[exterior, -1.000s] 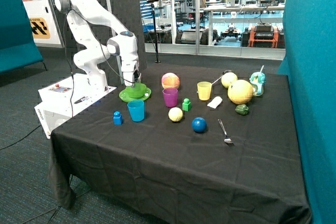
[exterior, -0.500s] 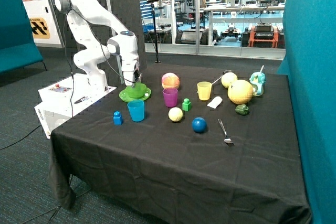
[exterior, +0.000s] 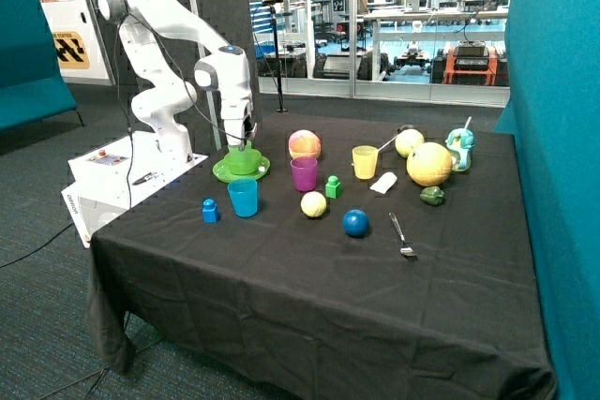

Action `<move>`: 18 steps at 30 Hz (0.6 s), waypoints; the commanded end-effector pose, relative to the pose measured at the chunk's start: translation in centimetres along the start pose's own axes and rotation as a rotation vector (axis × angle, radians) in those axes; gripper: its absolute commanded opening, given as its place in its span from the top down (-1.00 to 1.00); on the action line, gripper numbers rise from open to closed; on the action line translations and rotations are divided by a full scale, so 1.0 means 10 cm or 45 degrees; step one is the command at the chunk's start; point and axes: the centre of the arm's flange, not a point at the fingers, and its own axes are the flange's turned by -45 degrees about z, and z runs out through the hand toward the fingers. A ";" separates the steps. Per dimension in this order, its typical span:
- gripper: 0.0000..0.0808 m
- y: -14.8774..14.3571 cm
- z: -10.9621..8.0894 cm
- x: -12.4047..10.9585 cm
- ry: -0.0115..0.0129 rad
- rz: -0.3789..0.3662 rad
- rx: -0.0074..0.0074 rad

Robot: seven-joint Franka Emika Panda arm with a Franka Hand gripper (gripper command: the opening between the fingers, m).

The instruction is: Place the bowl on the plate and the cup in the bowl matching the color

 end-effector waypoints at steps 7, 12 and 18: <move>-0.75 0.18 -0.49 0.47 -0.0062 0.053 0.0072; -0.71 0.23 -0.62 0.67 -0.0064 0.110 0.0070; -0.67 0.24 -0.77 0.77 -0.0065 0.154 0.0069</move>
